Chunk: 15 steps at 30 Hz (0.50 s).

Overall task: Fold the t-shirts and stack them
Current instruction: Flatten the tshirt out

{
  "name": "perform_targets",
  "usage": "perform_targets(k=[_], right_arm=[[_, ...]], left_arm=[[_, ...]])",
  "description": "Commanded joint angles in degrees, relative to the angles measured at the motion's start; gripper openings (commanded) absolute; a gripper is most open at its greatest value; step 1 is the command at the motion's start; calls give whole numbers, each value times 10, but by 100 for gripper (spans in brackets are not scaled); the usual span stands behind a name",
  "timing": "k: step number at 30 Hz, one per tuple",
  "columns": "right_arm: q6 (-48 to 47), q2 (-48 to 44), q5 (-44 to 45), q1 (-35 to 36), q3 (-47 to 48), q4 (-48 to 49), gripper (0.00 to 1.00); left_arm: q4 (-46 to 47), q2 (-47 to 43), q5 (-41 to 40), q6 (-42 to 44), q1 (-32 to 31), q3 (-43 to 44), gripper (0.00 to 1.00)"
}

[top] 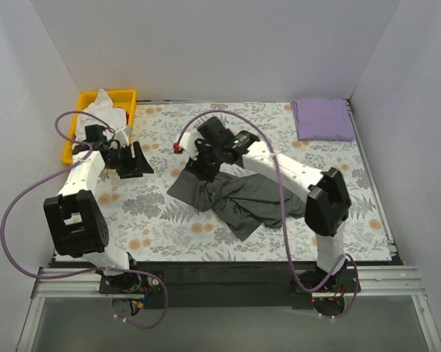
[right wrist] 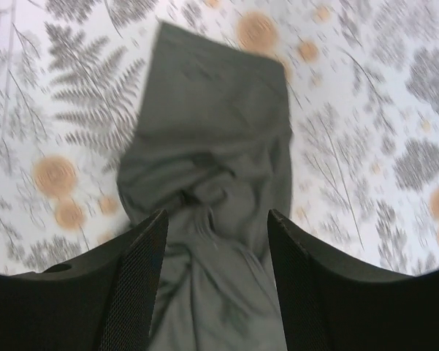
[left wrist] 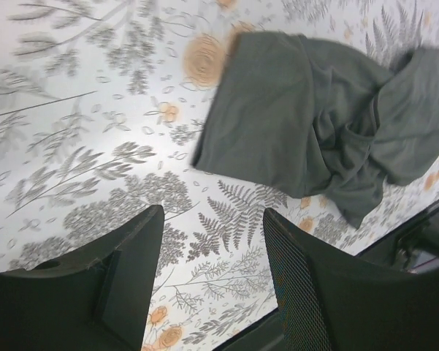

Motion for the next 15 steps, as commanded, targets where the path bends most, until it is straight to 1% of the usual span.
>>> perform_targets(k=[1,2,5,8,15], right_arm=[[47,92,39,51,74,31,63],[52,133,45,69,117,30,62],[57,185,59,96,183,32,62],[64,242,61,115,215,35,62],[74,306,91,132,261,46,62]], left_arm=[[-49,-4,33,-22,60,35,56],[-54,-5,38,-19,77,39,56],[-64,-12,41,-2,99,39,56],[-71,-16,47,12,113,36,56],[-80,-24,55,44,121,32,56]])
